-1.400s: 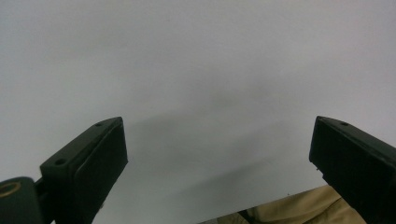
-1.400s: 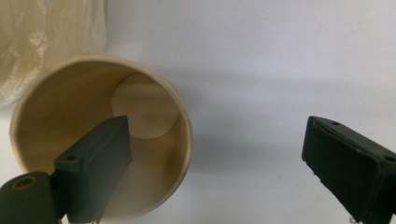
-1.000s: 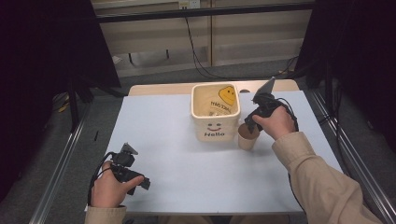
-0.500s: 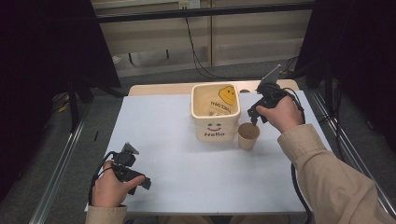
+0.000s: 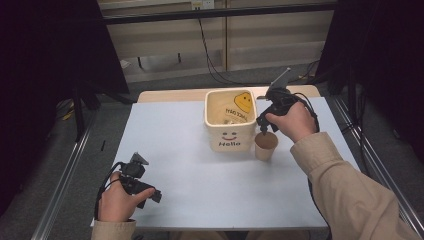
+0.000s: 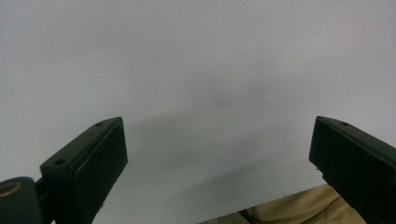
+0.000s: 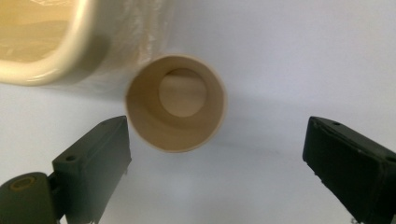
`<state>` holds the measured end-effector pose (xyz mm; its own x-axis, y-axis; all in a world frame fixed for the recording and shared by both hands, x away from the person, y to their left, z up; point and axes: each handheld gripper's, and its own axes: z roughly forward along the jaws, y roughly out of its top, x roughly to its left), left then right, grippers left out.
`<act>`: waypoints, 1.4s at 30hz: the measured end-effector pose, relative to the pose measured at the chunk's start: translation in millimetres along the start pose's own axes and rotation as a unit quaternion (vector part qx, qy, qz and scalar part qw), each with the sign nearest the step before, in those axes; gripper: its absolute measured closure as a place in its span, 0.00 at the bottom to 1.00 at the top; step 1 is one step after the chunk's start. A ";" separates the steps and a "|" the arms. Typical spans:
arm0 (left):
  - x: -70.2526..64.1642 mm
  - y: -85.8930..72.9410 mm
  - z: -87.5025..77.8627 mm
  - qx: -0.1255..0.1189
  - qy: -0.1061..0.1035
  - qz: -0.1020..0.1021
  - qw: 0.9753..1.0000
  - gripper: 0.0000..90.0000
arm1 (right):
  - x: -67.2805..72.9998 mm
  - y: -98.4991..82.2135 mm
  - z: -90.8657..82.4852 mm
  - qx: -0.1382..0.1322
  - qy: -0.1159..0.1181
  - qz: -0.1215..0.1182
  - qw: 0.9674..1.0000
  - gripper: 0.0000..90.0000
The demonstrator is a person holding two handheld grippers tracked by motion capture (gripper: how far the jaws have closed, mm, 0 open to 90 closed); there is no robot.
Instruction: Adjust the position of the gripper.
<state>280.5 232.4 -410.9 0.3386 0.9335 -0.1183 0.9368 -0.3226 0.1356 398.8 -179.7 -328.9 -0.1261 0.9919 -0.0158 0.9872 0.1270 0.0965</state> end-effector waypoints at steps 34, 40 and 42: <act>-0.4 0.5 1.6 -0.004 -0.001 -0.001 1.000 0.05 | 16.4 4.2 43.8 0.000 0.006 -0.021 1.000 0.08; 0.7 1.0 1.2 0.000 0.004 0.008 1.000 0.05 | 17.9 3.0 50.8 0.003 0.011 -0.023 1.000 0.08; 0.7 1.0 1.3 0.000 0.004 0.008 1.000 0.05 | 18.7 2.6 53.5 0.001 0.010 -0.026 1.000 0.09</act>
<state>281.7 232.6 -412.1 0.3525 0.9295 -0.1084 0.9313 -0.3371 0.1379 404.2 -161.1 -382.2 -0.1792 0.9838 -0.0001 0.9795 0.1785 0.0935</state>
